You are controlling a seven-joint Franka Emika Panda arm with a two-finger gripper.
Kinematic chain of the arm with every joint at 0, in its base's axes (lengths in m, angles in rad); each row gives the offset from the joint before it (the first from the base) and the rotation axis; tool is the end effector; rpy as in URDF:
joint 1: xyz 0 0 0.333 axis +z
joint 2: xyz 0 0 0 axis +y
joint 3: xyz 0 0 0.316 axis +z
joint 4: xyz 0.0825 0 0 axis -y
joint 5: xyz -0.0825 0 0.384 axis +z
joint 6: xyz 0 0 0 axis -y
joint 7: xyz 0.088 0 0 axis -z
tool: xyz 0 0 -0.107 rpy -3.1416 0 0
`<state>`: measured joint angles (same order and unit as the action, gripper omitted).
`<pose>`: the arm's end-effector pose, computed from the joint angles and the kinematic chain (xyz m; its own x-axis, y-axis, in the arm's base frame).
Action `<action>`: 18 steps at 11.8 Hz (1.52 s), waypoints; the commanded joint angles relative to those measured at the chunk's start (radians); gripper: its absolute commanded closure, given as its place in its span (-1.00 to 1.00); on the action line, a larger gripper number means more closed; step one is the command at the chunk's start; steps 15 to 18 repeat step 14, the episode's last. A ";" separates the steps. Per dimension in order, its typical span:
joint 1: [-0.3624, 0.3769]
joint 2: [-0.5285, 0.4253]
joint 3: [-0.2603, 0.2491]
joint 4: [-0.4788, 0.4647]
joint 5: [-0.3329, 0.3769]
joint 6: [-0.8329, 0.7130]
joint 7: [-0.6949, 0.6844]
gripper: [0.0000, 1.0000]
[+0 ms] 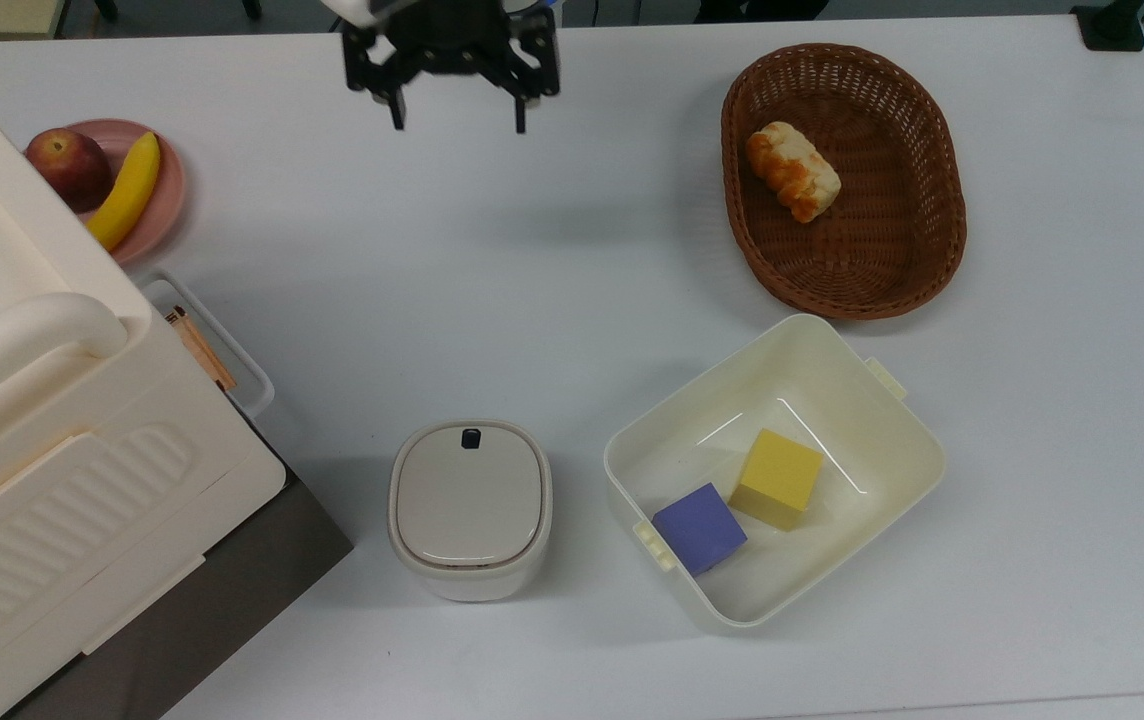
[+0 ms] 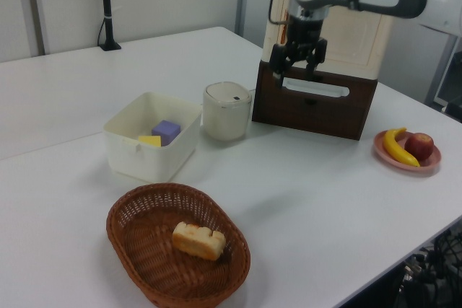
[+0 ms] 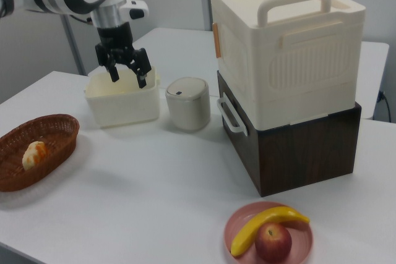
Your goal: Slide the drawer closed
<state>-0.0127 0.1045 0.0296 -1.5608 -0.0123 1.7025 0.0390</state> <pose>0.5969 0.0081 0.5809 0.9991 -0.0208 0.0376 -0.0211 -0.9997 0.0077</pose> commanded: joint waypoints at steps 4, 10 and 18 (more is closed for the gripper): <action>0.005 -0.111 -0.034 -0.102 0.034 0.068 0.093 -1.00; 0.025 -0.109 -0.036 -0.122 0.032 0.068 0.088 -1.00; 0.025 -0.109 -0.036 -0.120 0.034 0.068 0.087 -1.00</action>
